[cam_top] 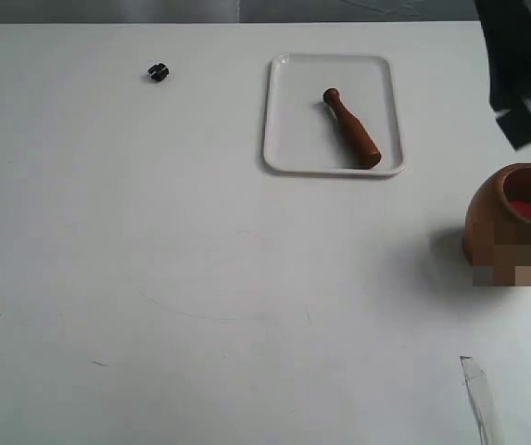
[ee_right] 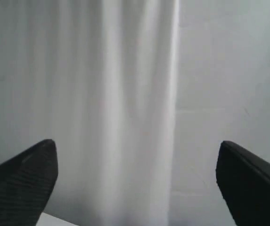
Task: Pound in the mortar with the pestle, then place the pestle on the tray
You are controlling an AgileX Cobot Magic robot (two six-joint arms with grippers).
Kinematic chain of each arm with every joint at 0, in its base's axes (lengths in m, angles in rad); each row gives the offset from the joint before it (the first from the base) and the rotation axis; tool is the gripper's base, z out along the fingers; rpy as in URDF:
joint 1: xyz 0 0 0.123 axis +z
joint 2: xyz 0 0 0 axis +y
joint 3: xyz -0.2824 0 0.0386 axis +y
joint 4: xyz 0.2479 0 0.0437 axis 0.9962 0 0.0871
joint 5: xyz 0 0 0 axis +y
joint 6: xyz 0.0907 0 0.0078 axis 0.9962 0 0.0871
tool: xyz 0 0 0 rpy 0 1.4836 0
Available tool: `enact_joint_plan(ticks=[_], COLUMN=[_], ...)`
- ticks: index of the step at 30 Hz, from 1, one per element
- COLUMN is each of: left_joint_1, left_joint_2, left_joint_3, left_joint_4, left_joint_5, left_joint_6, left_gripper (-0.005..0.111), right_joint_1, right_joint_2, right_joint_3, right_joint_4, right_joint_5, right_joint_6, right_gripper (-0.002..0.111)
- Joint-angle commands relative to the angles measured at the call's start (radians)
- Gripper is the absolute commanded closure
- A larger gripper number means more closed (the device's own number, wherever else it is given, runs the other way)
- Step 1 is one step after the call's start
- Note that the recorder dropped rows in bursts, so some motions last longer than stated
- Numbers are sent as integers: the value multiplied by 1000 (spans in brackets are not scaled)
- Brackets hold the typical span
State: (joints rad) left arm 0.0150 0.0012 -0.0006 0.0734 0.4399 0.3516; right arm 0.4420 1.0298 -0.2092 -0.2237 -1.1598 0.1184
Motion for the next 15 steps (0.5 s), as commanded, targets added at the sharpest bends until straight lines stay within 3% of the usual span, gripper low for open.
enact_joint_plan(ticks=[1,7,13,15], left_joint_1=[-8,-8,-8,-8], left_joint_2=[-1,-1,-1,-1], left_joint_3=[1,1,1,1], left_joint_4=[-7,-7,-7,-7], left_joint_5=[-3,-3,-3,-3], left_joint_6=[-8,-8,-8,-8], left_gripper=[107,107,107,107], right_joint_1=[0,0,0,0], right_joint_2=[-118,-279,-387,-403], right_joint_3=[111,209,209,209], right_joint_4=[-73,-123,-416,-459], right_joint_5=[-61,-61,-9,3], right_joint_6=[46,98,295,343], right_gripper=[24,24,25,32])
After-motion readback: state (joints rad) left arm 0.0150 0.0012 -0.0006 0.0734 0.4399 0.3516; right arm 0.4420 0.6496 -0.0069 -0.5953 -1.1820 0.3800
